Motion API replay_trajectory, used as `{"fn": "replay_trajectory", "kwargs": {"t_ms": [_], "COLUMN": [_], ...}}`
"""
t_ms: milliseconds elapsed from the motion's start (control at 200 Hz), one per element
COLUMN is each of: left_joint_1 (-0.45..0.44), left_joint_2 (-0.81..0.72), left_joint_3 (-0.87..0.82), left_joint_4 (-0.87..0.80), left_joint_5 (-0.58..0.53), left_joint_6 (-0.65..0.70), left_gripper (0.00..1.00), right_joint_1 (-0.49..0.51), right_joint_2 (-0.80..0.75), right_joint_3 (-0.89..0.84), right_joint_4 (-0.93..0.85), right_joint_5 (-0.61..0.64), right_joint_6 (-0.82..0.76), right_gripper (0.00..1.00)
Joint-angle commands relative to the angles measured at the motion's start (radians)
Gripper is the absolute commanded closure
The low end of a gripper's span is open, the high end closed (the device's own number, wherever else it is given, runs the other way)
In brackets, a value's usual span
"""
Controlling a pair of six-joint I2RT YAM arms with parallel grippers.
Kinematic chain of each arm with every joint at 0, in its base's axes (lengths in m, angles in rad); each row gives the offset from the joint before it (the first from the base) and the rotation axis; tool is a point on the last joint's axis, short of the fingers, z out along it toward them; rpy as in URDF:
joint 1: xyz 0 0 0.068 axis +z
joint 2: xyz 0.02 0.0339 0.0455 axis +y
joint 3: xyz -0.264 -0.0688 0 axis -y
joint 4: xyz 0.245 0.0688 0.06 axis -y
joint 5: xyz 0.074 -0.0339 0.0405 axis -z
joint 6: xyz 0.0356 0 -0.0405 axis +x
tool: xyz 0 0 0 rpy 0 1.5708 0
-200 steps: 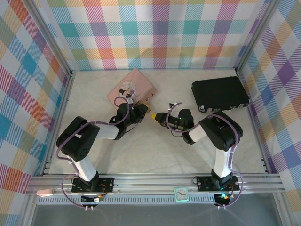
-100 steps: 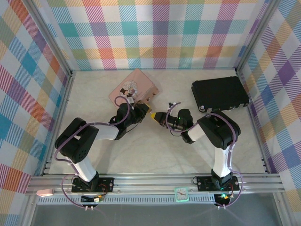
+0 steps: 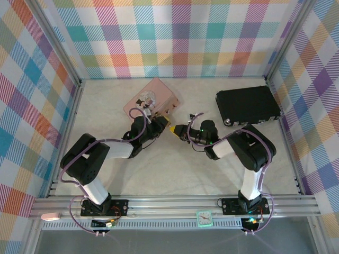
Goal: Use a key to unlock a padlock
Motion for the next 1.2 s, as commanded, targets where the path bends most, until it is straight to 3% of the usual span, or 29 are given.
{"fn": "replay_trajectory", "kwargs": {"t_ms": [0,225,465,695,815,905,1060,1195], "left_joint_1": [-0.028,-0.033,-0.046,-0.051,-0.051,-0.051,-0.062,-0.079], "left_joint_2": [0.008,0.032,0.058,0.066,0.044,0.038,0.032,0.025], "left_joint_3": [-0.001,-0.004,-0.006,-0.010,-0.012,-0.012,-0.005,0.000], "left_joint_4": [0.051,0.061,0.087,0.160,0.148,0.149,0.164,0.132], "left_joint_5": [0.057,0.062,0.064,0.091,0.117,0.135,0.139,0.105], "left_joint_6": [0.030,0.042,0.048,-0.031,-0.047,-0.064,-0.076,-0.068], "left_gripper": [1.00,1.00,1.00,1.00,1.00,1.00,1.00,1.00], "right_joint_1": [0.011,-0.004,-0.031,-0.132,-0.159,-0.159,-0.158,-0.146], "right_joint_2": [-0.037,0.023,-0.031,-0.083,-0.129,-0.147,-0.114,-0.070], "right_joint_3": [0.042,0.077,0.110,0.127,0.153,0.179,0.186,0.129], "right_joint_4": [0.088,0.223,0.193,-0.068,-0.271,-0.348,-0.335,-0.125], "right_joint_5": [-0.043,-0.100,-0.156,-0.280,-0.295,-0.294,-0.236,-0.123], "right_joint_6": [0.004,0.148,0.252,-0.026,-0.204,-0.254,-0.134,0.089], "right_gripper": [1.00,1.00,1.00,1.00,1.00,1.00,1.00,1.00]}}
